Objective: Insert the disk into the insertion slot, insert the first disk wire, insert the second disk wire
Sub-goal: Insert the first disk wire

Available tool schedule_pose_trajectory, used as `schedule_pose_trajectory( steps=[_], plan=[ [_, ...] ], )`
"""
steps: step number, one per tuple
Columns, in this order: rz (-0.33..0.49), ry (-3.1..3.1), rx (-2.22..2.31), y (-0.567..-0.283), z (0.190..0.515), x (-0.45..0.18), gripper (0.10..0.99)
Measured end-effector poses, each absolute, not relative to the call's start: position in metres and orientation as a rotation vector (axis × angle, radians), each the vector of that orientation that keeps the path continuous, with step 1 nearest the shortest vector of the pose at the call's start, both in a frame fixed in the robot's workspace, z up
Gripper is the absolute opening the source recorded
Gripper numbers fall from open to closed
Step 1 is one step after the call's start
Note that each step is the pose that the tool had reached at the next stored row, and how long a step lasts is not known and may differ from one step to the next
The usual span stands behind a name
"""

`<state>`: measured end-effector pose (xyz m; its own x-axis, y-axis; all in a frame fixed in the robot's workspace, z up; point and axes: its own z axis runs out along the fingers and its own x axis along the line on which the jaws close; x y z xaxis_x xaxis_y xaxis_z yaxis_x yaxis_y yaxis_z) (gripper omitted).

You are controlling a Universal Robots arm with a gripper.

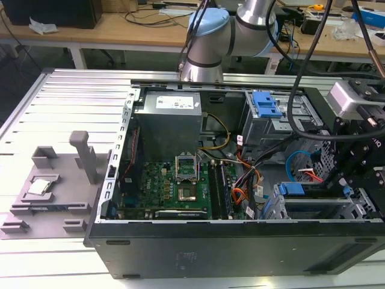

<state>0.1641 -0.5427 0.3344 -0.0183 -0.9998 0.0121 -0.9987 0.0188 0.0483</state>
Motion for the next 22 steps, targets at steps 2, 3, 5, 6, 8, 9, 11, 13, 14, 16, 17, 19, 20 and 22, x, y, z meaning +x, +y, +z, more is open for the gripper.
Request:
schedule_pose_trajectory(
  steps=[2,3,5,6,8,9,11,13,14,16,17,19,20,22],
  plan=[
    [-0.040,-2.211,2.171,-0.544,0.333,0.164,0.188],
    [-0.040,-2.212,2.171,-0.544,0.333,0.164,0.188],
    [-0.041,-2.212,2.171,-0.544,0.333,0.164,0.188],
    [-0.041,-2.212,2.171,-0.544,0.333,0.164,0.200],
    [-0.040,-2.212,2.171,-0.544,0.344,0.164,0.263],
    [-0.040,-2.212,2.171,-0.544,0.348,0.164,0.263],
    [-0.039,-2.212,2.171,-0.542,0.358,0.164,0.263],
    [-0.038,-2.213,2.172,-0.542,0.365,0.163,0.118],
    [-0.037,-2.213,2.172,-0.542,0.369,0.163,0.118],
    [-0.035,-2.214,2.173,-0.542,0.381,0.162,0.106],
    [-0.034,-2.215,2.174,-0.542,0.383,0.161,0.106],
    [-0.033,-2.215,2.174,-0.542,0.384,0.157,0.106],
    [-0.033,-2.215,2.174,-0.542,0.384,0.157,0.106],
    [-0.033,-2.215,2.174,-0.542,0.384,0.157,0.106]
  ],
)
